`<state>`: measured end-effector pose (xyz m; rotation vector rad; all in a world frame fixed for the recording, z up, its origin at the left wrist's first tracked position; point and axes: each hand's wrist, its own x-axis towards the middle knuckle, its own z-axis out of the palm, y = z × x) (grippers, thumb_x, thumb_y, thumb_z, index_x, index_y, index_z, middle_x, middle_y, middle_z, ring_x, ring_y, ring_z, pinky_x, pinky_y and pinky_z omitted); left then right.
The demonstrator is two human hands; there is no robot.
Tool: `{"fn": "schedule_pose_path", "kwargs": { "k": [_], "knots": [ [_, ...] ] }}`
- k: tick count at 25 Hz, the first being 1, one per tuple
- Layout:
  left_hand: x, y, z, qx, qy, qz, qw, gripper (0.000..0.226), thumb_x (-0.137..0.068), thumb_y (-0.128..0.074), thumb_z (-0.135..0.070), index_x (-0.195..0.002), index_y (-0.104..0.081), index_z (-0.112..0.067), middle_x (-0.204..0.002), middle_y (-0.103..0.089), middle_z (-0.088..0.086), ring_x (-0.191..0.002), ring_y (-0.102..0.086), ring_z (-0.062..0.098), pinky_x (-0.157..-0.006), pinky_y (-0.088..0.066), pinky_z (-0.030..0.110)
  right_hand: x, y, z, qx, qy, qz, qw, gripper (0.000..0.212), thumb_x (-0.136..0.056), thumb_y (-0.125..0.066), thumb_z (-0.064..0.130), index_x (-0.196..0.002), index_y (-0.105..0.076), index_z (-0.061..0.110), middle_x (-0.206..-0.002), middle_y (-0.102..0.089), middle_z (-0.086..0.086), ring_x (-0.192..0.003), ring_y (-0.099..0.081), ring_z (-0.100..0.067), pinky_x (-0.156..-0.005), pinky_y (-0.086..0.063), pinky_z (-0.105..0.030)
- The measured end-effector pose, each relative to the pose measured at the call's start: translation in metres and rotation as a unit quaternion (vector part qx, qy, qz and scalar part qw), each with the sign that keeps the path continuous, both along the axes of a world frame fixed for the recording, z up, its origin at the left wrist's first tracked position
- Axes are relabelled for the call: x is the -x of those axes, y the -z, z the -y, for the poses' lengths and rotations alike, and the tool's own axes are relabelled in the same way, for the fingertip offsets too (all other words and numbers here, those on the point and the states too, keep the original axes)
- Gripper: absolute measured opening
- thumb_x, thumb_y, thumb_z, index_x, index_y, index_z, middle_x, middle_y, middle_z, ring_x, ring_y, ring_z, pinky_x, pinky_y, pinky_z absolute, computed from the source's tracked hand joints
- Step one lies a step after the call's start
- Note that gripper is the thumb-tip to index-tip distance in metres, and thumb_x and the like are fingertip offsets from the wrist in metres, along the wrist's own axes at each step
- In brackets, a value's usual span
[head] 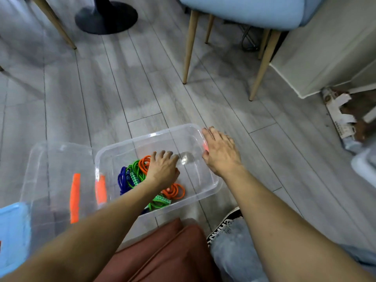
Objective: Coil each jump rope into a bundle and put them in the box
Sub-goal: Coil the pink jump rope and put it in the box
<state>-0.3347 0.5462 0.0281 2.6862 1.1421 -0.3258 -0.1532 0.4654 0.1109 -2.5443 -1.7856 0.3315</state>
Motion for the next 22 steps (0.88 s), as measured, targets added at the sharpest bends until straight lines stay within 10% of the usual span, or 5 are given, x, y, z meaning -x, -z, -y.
{"fn": "schedule_pose_path", "kwargs": {
  "k": [22],
  "knots": [
    [-0.128,-0.25,0.09,-0.157,0.135,0.297,0.932,0.039,-0.092,-0.051,-0.041,-0.129,-0.054,-0.027,-0.135,-0.055,-0.004,-0.13,-0.046,0.023,-0.107,-0.032,0.044,-0.065,-0.193,0.132,-0.19,0.178,0.06,0.964,0.058,-0.093,-0.053,0.026,-0.148,-0.035,0.025,-0.157,-0.033,0.0,-0.14,-0.036,-0.024,-0.114,-0.027,-0.04]
  ]
}}
